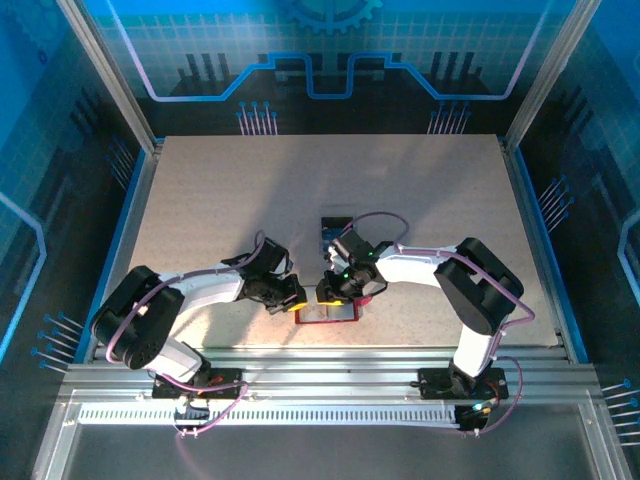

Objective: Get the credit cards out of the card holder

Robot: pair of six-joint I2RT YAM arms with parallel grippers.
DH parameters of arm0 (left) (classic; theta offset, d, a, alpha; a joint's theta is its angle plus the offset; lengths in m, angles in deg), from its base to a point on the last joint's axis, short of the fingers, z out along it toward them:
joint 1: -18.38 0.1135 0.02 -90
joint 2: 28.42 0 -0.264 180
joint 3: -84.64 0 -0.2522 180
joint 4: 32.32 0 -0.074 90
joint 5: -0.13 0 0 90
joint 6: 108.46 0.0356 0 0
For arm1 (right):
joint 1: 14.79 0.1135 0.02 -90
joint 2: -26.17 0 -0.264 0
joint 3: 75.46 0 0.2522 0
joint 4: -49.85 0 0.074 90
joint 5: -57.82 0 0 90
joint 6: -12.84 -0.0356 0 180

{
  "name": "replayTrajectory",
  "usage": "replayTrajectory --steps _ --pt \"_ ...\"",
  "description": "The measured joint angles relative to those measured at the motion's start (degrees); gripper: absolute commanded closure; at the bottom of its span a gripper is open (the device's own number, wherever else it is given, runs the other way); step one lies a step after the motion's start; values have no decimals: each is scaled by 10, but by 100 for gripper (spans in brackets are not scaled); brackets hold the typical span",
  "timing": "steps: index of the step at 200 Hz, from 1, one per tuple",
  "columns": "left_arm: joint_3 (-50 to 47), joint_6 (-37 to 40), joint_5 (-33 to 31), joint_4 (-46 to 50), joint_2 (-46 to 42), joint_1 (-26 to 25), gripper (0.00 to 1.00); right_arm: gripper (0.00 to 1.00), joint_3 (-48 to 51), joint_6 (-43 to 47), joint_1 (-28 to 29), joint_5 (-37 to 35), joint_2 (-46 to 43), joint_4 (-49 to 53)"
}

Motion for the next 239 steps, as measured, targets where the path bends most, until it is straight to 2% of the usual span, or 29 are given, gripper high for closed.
replayTrajectory --steps 143,239 --pt "4 2 0 1 5 0 87 72 -17 17 2 -24 0 37" --pt "19 4 -4 28 1 0 90 73 -8 14 2 -23 -20 24"
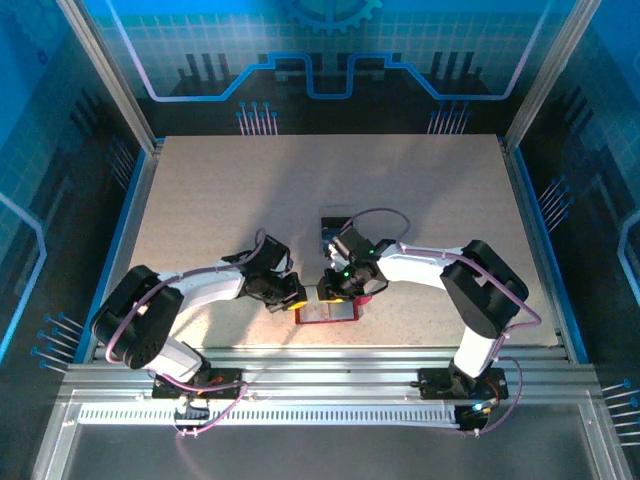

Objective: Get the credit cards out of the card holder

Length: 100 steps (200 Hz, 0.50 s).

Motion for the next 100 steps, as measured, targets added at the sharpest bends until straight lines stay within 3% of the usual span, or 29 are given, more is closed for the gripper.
replayTrajectory --steps 100 --pt "4 12 0 14 10 0 93 73 28 -3 -12 7 -2 -23"
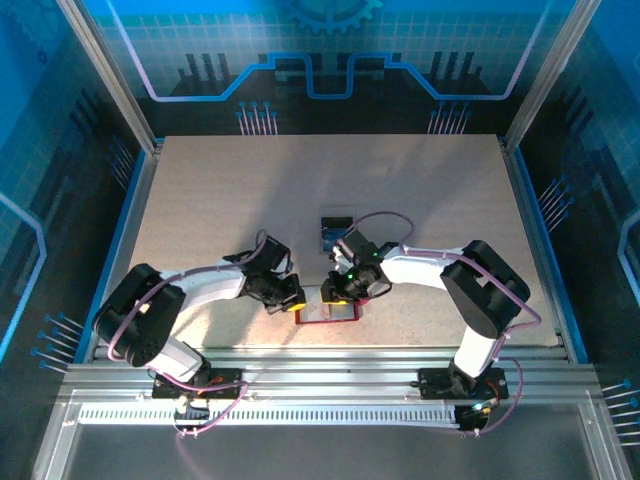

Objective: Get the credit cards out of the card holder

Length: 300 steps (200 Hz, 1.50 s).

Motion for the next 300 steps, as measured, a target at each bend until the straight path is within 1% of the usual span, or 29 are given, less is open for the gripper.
replayTrajectory --steps 40,86,155,174,237,300 --pt "9 3 2 0 11 0 92 74 12 -9 -7 19 0 -22" --pt "15 5 7 0 21 0 93 74 44 -27 -21 47 -1 -77" --pt "18 16 9 0 25 0 93 76 121 -75 -48 101 -21 -205" --pt "19 17 9 0 26 0 93 79 131 -85 -52 112 -21 -228" --pt "23 20 9 5 28 0 93 83 143 -103 -55 126 -21 -262" --pt "23 20 9 7 28 0 93 88 155 -105 -62 126 -22 -267"
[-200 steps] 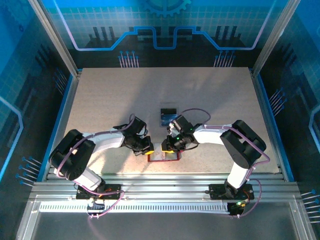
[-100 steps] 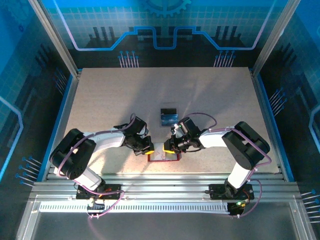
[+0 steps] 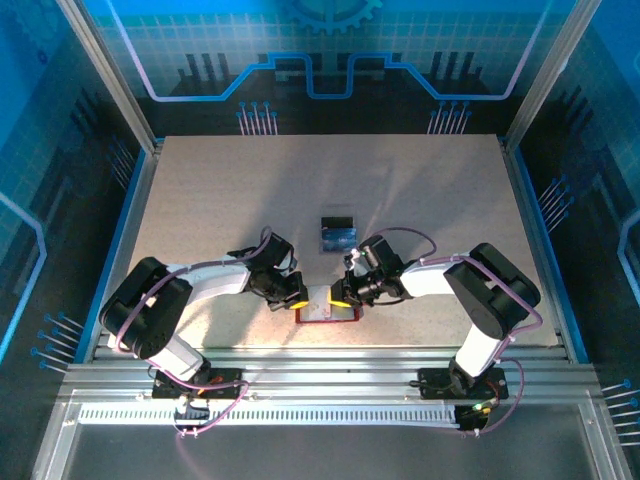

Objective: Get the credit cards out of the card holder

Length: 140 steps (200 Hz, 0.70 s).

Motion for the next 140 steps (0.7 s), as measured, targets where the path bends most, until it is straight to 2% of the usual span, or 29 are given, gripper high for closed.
replayTrajectory --steps 71,140 --pt "0 0 -2 4 -3 0 93 92 7 1 -13 0 -14 3" --pt "-2 0 -2 5 -4 0 93 83 10 4 -18 17 -18 -6"
